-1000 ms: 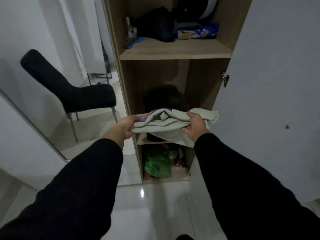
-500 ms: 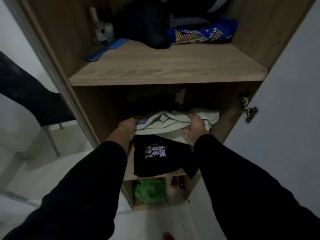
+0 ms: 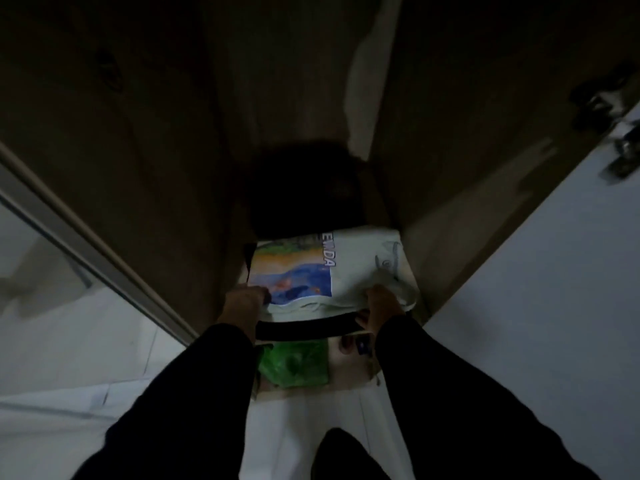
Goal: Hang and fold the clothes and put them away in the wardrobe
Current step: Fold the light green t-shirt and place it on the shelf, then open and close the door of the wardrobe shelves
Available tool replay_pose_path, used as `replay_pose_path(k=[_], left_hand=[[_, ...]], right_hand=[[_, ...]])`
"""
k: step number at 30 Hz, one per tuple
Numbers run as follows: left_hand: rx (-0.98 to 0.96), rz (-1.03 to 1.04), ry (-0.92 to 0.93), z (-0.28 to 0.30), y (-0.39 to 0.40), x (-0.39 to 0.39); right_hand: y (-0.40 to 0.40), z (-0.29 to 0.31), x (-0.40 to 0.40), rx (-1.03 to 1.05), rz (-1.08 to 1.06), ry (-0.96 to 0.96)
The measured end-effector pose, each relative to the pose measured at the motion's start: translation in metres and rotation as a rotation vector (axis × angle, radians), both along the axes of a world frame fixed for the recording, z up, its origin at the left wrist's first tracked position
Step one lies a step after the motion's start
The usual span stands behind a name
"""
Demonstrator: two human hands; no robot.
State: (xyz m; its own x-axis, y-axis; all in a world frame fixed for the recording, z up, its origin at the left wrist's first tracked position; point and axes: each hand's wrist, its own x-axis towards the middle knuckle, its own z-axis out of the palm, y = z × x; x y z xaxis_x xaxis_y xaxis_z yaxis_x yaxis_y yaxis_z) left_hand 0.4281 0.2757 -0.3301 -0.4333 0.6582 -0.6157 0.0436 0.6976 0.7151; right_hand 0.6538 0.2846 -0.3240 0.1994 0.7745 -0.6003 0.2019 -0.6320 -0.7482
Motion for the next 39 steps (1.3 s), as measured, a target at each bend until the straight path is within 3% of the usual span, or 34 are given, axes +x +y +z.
replay_pose_path(k=[3, 11, 14, 18, 21, 29, 39], left_hand=[[-0.023, 0.066, 0.039, -0.024, -0.011, 0.0], [0.013, -0.023, 0.327, -0.005, -0.021, 0.004], [0.108, -0.051, 0.396, 0.022, -0.04, 0.009], [0.288, -0.13, 0.417, 0.077, -0.078, 0.024], [0.408, -0.244, 0.403, 0.122, -0.119, 0.034], [0.633, -0.59, 0.501, 0.223, -0.242, 0.079], [0.962, -0.817, 0.488, 0.322, -0.324, 0.206]], right_hand=[[-0.011, -0.012, 0.004, 0.09, 0.274, -0.375], [-0.021, -0.001, 0.007, 0.04, 0.508, -0.635], [-0.034, 0.022, 0.014, 0.001, 0.347, -0.615], [-0.074, 0.085, 0.007, 0.218, -0.181, -0.407], [-0.116, 0.135, 0.001, 0.389, -0.313, -0.342], [-0.27, 0.259, 0.021, 0.85, -0.257, -0.782], [-0.391, 0.404, 0.11, 1.061, -0.361, -1.267]])
